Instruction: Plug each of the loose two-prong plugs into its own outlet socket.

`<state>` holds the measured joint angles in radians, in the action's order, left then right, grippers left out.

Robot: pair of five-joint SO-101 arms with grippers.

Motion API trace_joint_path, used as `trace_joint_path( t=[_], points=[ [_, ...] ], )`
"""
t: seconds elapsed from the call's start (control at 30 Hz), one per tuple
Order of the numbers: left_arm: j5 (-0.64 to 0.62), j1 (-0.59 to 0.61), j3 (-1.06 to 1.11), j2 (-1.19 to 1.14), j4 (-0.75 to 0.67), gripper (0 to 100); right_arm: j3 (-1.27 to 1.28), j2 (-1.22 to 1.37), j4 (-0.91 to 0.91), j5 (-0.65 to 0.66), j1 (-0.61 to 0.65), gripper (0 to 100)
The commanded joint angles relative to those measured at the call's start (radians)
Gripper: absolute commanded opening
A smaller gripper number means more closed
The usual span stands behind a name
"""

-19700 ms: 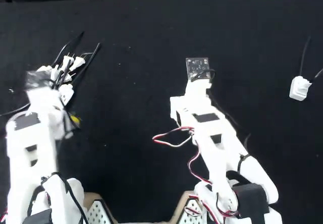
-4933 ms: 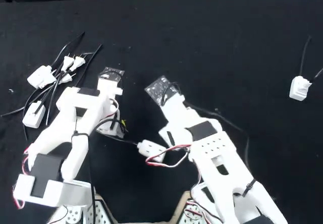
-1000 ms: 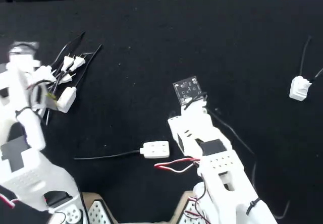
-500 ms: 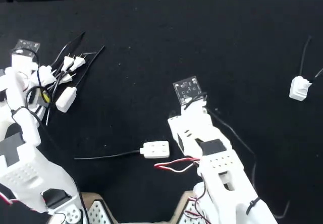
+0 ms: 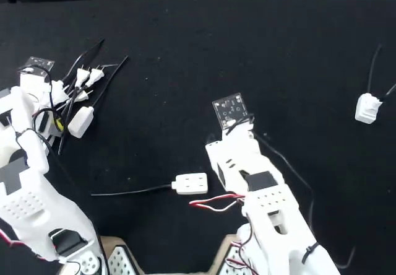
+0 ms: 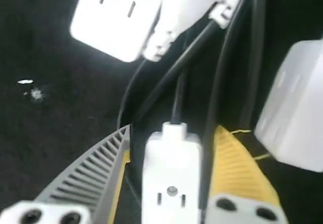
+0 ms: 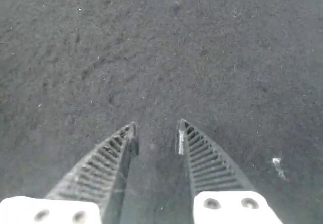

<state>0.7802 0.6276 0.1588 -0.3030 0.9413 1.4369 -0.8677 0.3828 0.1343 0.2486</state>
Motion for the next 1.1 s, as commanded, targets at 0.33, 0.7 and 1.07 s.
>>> trace_joint_path(
  t=[0.33,0.7,1.07],
  points=[
    [-0.040,-0.054,-0.117,-0.006,0.129,3,-0.005,0.002,-0.026,-0.003,-0.011,12.1],
    [0.077,0.013,-0.116,0.078,0.129,3,-0.005,0.002,-0.026,-0.003,-0.011,12.1],
    [0.138,0.054,-0.125,0.086,0.129,24,-0.005,0.002,-0.026,-0.003,-0.011,12.1]
  ],
)
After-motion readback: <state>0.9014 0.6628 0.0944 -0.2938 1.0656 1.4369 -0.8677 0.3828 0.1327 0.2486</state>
